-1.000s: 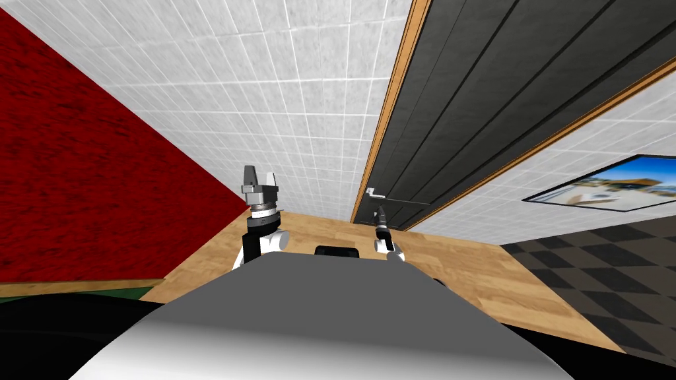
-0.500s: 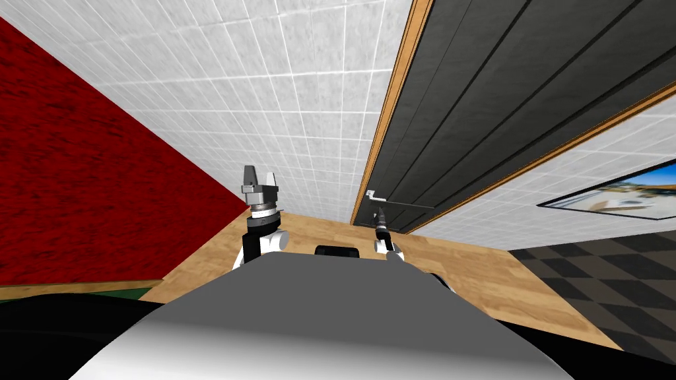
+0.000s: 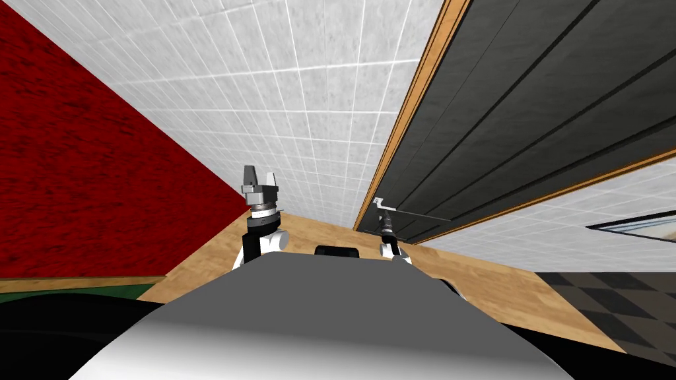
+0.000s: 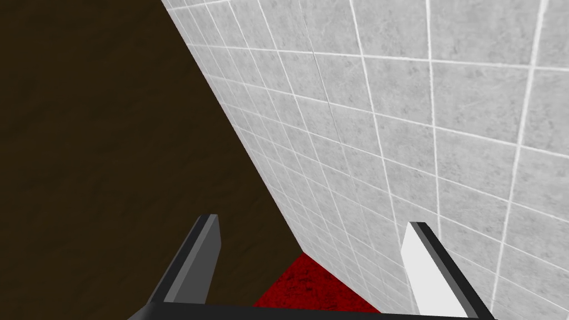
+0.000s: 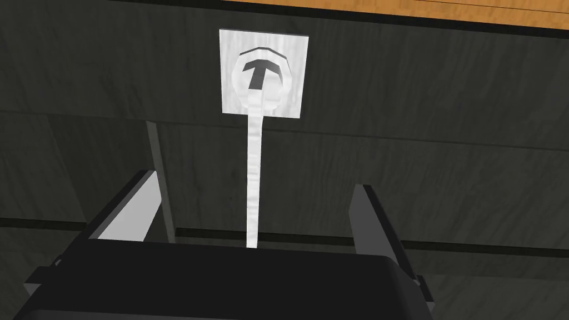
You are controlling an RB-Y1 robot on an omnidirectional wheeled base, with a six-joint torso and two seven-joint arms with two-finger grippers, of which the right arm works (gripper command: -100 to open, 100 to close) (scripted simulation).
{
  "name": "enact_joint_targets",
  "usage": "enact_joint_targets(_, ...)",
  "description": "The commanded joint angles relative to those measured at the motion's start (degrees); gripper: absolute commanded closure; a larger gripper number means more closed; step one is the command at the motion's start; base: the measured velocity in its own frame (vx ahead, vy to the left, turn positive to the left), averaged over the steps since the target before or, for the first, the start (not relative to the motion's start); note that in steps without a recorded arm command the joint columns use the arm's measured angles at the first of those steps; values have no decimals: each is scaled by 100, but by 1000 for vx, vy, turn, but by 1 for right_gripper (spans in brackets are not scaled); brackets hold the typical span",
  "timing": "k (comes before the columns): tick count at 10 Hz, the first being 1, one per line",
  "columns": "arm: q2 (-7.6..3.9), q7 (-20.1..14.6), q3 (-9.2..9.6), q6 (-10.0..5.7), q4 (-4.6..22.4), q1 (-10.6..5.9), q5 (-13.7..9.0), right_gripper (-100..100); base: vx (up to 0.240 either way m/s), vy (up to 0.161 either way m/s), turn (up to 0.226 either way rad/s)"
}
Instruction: Pull the door open
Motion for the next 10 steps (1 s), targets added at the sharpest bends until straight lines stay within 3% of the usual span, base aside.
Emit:
enact_joint_targets(1,-150,-136,-58,-157,178,37,-49,-100,161,-1,158)
enact_joint_targets(2,-150,-136,-58,-157,178,37,-49,-100,131,10,76)
enact_joint_targets(3,-273,-243,-106,-240,241,109,-89,-100,152,17,122)
enact_joint_targets(5,-273,-243,-106,-240,241,109,-89,-100,95,6,34)
enact_joint_targets(6,-395,-349,-153,-323,304,181,-129,-100,111,19,116)
enact_joint_targets(8,-400,-353,-144,-257,205,221,-123,-100,96,-16,43)
enact_joint_targets(9,-400,-353,-144,-257,205,221,-123,100,-8,4,-8)
enact_joint_targets(10,-400,-353,-144,-257,205,221,-123,100,-20,6,-3)
